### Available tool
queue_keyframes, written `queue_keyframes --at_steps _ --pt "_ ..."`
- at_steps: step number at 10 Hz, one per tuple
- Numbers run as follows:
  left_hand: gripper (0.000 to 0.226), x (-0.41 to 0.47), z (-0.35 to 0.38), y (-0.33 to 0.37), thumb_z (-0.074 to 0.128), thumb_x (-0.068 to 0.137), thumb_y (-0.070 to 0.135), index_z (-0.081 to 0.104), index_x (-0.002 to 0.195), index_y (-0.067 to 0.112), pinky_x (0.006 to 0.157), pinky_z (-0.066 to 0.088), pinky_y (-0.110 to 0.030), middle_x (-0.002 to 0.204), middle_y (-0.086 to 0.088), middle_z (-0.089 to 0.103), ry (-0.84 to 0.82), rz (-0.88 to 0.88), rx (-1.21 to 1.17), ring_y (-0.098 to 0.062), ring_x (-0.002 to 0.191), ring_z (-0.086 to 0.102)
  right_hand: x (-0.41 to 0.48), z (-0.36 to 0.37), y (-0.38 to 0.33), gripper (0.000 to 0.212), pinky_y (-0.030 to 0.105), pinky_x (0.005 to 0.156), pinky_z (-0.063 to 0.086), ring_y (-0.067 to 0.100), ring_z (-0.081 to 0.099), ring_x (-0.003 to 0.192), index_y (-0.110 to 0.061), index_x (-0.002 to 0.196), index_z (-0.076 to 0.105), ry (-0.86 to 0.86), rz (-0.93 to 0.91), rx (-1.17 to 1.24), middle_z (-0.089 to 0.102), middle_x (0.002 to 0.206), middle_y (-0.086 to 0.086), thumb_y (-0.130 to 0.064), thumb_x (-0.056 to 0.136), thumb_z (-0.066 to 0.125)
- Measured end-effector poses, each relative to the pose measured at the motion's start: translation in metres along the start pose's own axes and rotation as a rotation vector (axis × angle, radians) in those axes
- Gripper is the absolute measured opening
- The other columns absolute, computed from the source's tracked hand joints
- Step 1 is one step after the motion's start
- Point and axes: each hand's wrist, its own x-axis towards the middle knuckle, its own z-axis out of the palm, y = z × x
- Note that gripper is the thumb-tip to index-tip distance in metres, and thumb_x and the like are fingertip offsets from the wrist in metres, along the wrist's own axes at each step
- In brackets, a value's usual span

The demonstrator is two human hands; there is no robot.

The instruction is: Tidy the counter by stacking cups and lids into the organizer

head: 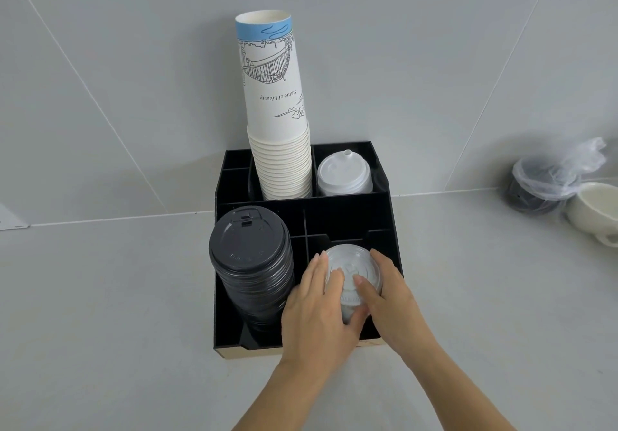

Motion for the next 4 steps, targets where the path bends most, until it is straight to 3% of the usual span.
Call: queue_keyframes --at_steps 4 --pt "0.068 0.002 -0.013 0.008 0.039 0.073 0.062 0.055 0.122 0.018 0.098 0.045 -0.035 0.138 -0.011 0.053 0.041 -0.013 0.083 -0.025 0.132 0.046 -0.003 -0.012 -0.018 0.060 0.022 0.099 0.027 0.016 0.033 0.135 -0.021 0.146 0.020 0.000 -0.024 -0.057 0.030 0.150 0.002 -0.037 0.094 0.046"
